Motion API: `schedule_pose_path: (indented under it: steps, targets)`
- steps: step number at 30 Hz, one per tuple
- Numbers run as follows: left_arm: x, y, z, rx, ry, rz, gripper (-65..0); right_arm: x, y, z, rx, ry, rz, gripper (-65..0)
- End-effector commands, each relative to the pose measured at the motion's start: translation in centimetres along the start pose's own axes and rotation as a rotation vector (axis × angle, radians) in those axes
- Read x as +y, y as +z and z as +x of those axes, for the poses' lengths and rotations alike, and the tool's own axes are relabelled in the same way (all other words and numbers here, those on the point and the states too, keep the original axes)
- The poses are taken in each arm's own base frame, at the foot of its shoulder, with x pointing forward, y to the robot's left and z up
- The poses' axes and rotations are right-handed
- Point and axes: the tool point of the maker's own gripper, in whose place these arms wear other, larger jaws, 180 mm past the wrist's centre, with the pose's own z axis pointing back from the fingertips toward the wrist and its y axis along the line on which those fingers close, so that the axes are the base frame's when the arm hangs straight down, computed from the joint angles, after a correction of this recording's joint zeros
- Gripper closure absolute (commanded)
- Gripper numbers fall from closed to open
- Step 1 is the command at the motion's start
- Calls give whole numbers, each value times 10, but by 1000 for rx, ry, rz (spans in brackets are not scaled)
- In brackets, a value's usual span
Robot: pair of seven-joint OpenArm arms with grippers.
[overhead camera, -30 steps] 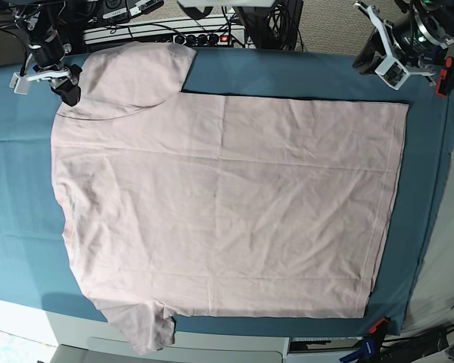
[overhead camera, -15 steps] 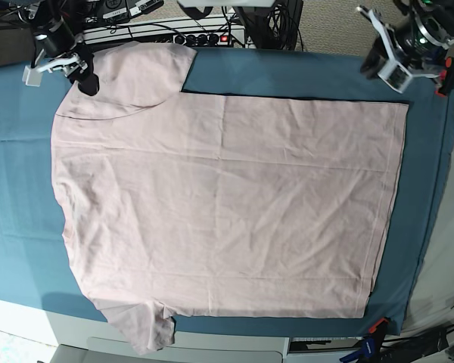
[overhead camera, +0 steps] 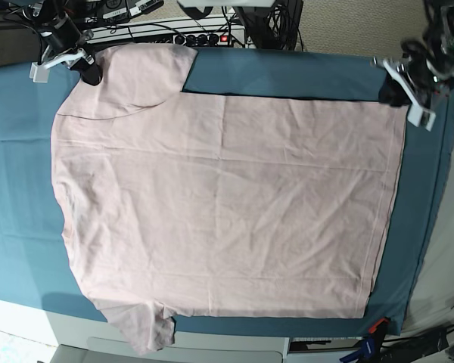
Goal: Fold the T-shirt properly
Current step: 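Lower right gripper onto the shoulder corner, left gripper onto the hem corner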
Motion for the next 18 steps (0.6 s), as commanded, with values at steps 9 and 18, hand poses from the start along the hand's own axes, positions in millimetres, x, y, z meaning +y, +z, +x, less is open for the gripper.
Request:
schedule_pose_path:
  steps: [9,18]
  targets:
    - [75,10,57,-152,171,126,-169,-15,4,-22,105,18,-74,0]
    - [86,0,20,-92,405,-57,-231,-15,4,-21,99,18,-74,0]
